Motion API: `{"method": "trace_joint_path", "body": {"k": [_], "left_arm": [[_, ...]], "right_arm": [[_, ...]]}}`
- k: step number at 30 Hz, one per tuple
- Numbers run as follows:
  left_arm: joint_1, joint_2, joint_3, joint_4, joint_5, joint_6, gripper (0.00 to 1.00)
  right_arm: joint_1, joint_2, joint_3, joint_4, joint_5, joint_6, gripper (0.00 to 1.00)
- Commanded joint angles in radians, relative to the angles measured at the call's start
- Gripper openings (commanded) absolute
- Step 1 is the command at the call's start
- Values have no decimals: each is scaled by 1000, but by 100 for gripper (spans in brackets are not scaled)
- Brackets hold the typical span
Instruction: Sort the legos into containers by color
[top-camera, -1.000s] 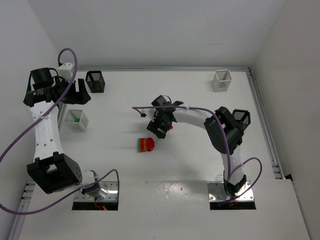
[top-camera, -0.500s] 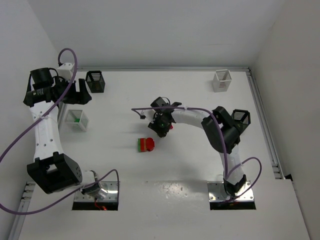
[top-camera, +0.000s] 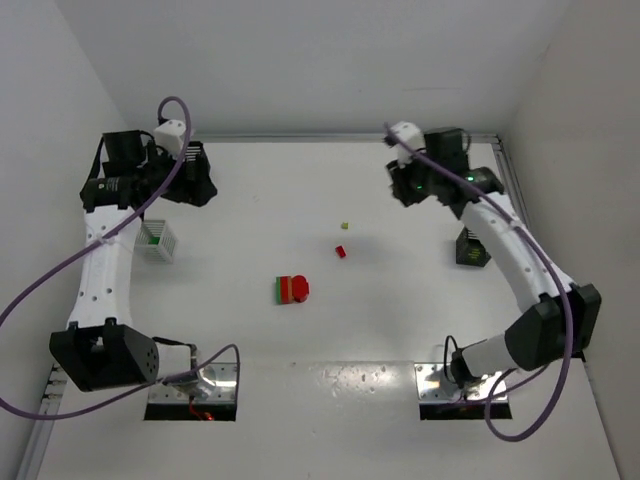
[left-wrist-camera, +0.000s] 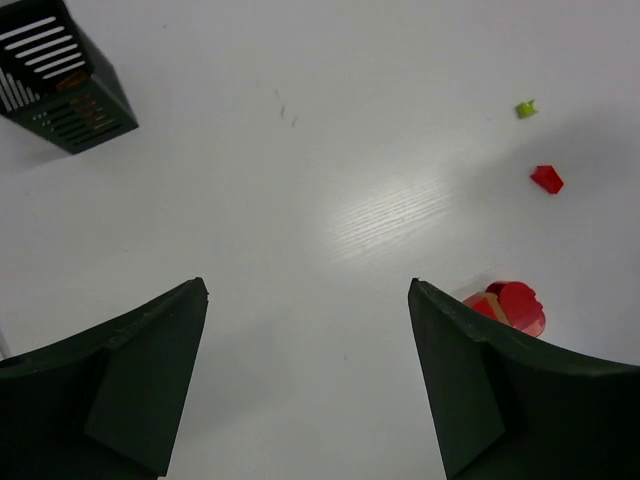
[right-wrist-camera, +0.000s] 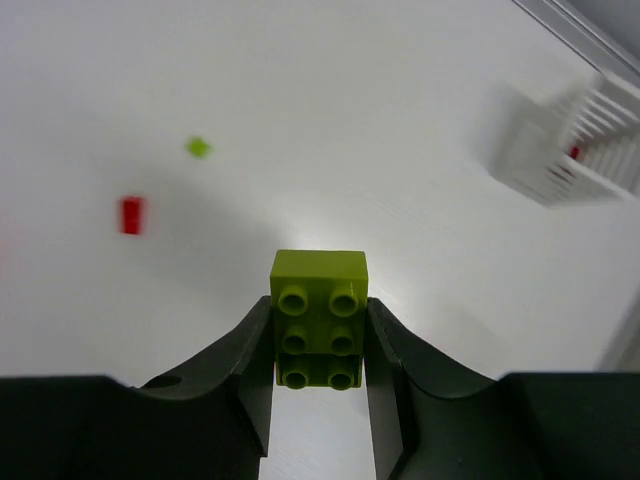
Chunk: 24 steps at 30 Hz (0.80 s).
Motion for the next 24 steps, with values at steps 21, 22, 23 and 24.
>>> {"method": "trace_joint_path", "body": {"k": [21,22,23,24], "left_arm": [[-277,-8,-127,255,-117,-155,91],[-288,-8,-127,255,-117,-155,92],[-288,-8,-127,255,-126,-155,92],[-297,-8,-127,255,-126,-155,92]], "right_arm": [[-726,128,-63,-219,-210,-84,4],[-738,143,-63,-219,-210,-96,5],[-738,143,-63,-219,-201,-96,7],[-749,152,-63,-219,-201,-96,8]]}}
